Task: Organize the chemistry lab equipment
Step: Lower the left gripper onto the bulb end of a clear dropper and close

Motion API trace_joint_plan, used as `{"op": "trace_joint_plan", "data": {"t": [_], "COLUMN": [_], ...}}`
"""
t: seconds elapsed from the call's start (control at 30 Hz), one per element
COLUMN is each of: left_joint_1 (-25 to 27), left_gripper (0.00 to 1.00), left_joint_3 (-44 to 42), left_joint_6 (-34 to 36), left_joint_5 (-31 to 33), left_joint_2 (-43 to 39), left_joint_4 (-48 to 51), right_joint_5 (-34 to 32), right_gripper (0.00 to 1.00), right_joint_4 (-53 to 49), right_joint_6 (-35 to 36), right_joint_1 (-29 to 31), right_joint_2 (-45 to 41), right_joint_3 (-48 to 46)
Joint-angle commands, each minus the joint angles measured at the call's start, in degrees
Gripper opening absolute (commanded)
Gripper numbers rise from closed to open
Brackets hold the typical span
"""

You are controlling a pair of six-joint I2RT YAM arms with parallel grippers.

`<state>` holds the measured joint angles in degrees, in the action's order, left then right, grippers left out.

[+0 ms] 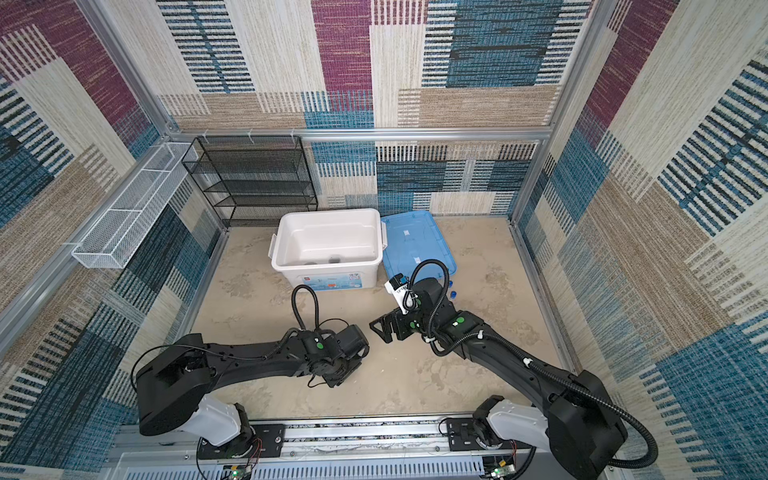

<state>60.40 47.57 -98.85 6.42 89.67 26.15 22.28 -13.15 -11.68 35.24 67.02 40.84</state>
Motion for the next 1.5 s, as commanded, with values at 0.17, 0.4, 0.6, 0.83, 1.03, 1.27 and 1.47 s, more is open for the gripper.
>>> {"op": "trace_joint_plan", "data": {"t": [0.17, 0.4, 0.6, 0.83, 1.03, 1.27, 1.47], "left_joint_1": [0.15, -0.01, 0.13, 0.01, 0.06, -0.19, -0.18], "left_gripper": [0.26, 0.34, 0.33, 0.37, 0.37, 0.34, 0.33], "left_joint_3": [0.33, -0.2, 0.45, 0.75, 1.89, 1.15, 1.01], "left_joint_6": [-1.52, -1.17, -0.29, -1.26, -1.77, -2.24, -2.03], "left_joint_5": [0.26, 2.95, 3.08, 2.89, -0.13, -0.5, -0.84], "left_joint_2": [1.04, -0.87, -2.86, -1.78, 0.62, 2.75, 3.88], "left_joint_4": [2.57, 4.04, 3.02, 1.14, 3.25, 1.21, 1.0], "right_joint_5": [-2.05, -1.87, -1.8, -1.9, -2.2, -2.55, -2.76], "right_gripper": [1.0, 0.99, 1.0, 0.99, 0.99, 0.99, 1.0], "right_joint_4": [1.46, 1.83, 2.31, 2.47, 2.0, 2.27, 2.2], "right_joint_6": [0.81, 0.61, 0.43, 0.61, 0.87, 0.7, 0.69], "right_joint_1": [-0.02, 0.0, 0.0, 0.0, 0.0, 0.0, -0.01], "right_joint_2": [-1.37, -1.59, -1.46, -0.91, -1.34, -1.28, -1.71], "right_joint_3": [-1.03, -1.03, -1.2, -1.47, -1.38, -1.55, -1.64]}}
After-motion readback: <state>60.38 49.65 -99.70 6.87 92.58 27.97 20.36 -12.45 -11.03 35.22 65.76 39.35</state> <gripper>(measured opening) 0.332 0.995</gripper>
